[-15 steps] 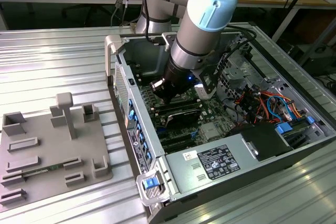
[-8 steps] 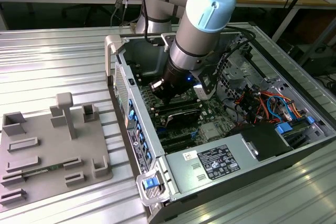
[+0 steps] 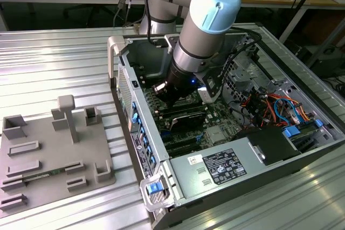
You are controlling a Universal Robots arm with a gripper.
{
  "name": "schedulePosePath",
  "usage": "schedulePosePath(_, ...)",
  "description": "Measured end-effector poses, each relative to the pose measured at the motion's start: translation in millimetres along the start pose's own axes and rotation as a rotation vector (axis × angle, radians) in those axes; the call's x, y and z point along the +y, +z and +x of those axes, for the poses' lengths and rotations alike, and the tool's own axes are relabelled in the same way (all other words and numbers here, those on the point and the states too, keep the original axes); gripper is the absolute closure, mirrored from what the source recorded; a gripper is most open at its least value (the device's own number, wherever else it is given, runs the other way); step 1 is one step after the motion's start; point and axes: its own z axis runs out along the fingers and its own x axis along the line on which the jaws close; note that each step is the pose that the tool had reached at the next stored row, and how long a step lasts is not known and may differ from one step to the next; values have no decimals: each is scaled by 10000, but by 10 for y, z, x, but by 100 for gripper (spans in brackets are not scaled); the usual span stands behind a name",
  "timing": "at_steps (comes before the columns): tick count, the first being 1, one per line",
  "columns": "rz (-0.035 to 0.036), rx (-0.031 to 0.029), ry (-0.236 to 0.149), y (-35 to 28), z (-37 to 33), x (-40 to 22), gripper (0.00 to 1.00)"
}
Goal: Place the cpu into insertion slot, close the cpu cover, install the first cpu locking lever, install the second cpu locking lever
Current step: 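Install the second cpu locking lever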
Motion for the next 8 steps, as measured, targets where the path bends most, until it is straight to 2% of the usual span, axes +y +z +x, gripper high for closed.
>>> schedulePosePath(8, -52, -4, 1, 26, 1, 5, 89)
